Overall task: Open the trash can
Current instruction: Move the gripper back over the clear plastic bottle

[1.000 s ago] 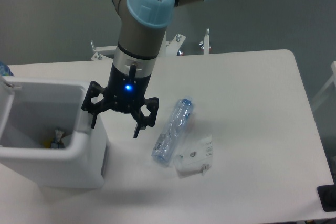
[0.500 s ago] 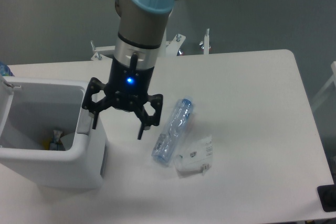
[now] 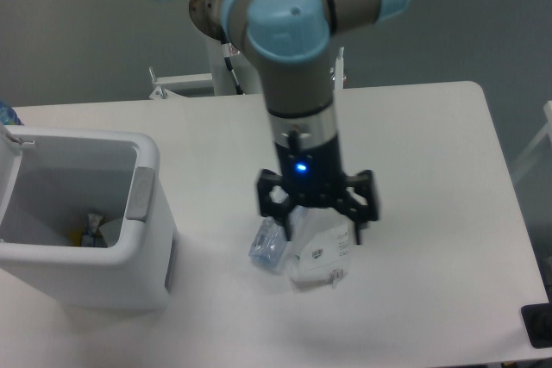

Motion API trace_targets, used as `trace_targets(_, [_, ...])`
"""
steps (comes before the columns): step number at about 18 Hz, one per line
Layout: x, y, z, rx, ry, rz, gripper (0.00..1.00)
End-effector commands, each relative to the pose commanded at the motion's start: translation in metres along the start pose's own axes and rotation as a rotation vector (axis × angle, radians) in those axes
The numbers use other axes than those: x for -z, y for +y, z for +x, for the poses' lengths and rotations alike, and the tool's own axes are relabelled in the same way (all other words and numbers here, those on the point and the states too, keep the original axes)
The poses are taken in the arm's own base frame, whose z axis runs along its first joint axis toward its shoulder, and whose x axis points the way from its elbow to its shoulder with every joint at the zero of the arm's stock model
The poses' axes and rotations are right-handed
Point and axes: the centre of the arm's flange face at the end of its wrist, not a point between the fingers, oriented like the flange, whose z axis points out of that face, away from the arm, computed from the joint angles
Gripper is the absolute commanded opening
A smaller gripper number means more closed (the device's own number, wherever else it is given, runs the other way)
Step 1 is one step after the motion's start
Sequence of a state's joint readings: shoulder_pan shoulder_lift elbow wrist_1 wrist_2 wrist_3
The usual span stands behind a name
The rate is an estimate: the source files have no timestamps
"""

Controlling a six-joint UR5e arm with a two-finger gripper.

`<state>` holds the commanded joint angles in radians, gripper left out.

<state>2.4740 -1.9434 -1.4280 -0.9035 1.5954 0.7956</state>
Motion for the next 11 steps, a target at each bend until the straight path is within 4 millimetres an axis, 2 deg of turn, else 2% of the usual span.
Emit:
trace_targets(2, [-0.022, 0.033, -0.026, -0.009, 0.028, -0.032, 1.0])
trace_targets(6, [-0.057, 0.078, -0.044, -0.146, 0.13, -0.126, 1.0])
trace_targets(9, [-0.078, 0.084, -0.039, -0.21, 0.181, -0.163, 1.0])
trace_targets(11, [-0.082, 0.084, -0.037, -0.215, 0.189, -0.165, 1.0])
